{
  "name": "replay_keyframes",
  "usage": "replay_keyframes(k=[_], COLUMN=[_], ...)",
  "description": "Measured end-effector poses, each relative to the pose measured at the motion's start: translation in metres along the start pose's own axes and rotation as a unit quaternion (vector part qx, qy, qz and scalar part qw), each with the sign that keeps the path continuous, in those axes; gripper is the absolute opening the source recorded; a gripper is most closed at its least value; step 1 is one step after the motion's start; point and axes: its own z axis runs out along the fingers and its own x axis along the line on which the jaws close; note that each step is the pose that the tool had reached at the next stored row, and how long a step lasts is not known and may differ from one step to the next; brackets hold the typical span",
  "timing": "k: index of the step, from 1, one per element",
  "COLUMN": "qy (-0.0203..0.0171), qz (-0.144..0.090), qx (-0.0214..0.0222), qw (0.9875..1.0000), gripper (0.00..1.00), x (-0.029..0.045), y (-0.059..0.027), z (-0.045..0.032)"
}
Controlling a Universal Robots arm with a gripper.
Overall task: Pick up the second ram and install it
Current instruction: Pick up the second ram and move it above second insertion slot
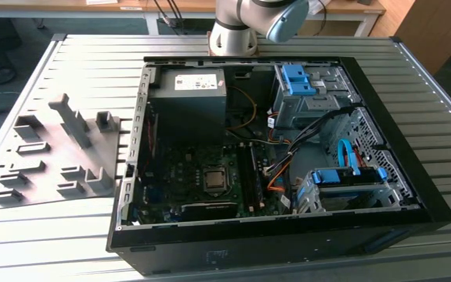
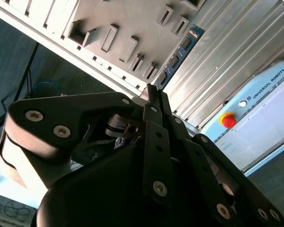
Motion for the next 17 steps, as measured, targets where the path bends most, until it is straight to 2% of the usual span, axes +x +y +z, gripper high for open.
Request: replay_keyframes(k=[17], qy=[0.0000], qz=[0.000], qx=[-0.0001], qw=[1.0000], gripper=[0.14], x=[-0.0011], y=[0.0005], z=[-0.0270])
